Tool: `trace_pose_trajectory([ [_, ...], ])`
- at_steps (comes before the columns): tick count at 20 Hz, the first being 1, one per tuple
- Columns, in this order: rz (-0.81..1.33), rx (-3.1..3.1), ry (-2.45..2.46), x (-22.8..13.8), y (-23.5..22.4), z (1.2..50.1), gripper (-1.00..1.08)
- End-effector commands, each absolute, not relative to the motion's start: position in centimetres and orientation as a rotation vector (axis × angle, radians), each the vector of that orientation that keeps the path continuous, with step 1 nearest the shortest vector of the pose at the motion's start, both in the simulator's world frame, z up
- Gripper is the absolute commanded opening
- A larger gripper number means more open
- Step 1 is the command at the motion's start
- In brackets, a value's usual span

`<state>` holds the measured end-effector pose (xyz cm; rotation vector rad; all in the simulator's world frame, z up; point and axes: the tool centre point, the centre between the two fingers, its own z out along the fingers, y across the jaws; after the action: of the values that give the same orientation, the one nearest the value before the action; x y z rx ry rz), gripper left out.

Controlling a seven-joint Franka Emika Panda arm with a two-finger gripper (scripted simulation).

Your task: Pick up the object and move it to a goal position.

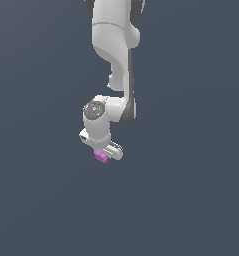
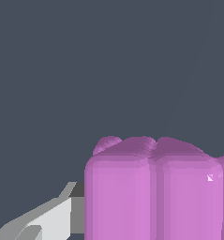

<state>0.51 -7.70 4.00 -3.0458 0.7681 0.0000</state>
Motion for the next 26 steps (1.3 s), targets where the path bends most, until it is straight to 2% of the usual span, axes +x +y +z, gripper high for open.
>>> trace_pose_trajectory([
  [1, 0.0, -3.046, 0.769, 0.5, -7.8, 3.9, -1.0],
  [14, 0.0, -3.046, 0.769, -0.5, -6.3, 6.0, -1.0],
  [26, 0.0, -3.046, 0.769, -4.1, -0.9, 13.6, -1.0],
])
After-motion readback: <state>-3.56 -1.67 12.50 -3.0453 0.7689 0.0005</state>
